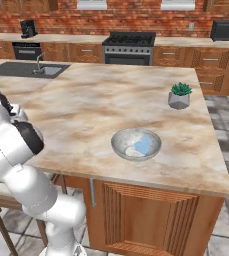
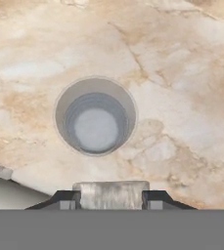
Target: There are four ice cubes in the ice bowl. Place two ice cubes in each glass of water.
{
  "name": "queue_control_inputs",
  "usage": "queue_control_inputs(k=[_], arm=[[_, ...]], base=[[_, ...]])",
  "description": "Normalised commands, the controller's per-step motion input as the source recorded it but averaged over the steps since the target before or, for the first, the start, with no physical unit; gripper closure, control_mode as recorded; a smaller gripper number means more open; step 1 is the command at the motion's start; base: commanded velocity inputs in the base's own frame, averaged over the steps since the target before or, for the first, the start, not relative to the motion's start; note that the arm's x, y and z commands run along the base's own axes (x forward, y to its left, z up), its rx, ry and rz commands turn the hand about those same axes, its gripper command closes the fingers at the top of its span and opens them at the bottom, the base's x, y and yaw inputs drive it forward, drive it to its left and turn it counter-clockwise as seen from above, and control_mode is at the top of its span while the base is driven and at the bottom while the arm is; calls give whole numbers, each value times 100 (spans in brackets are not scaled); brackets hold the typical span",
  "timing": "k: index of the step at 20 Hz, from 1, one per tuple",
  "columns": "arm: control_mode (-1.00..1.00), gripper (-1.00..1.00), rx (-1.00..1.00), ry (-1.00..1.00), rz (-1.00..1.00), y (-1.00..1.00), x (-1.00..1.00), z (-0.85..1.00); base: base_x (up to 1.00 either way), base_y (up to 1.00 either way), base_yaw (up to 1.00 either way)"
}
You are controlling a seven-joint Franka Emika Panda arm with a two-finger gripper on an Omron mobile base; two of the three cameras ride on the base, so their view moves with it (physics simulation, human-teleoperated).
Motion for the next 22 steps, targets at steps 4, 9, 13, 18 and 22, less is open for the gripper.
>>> queue_control_inputs(k=[4,9,13,18,22], arm=[[-100,100,10,12,0,3,25,0],[-100,100,0,5,0,20,25,-16],[-100,100,0,7,0,12,10,-46],[-100,100,0,4,0,4,3,-32],[-100,100,0,0,0,0,5,-22]], base=[[0,0,0],[0,0,0],[0,0,0],[0,0,0],[0,0,0]])
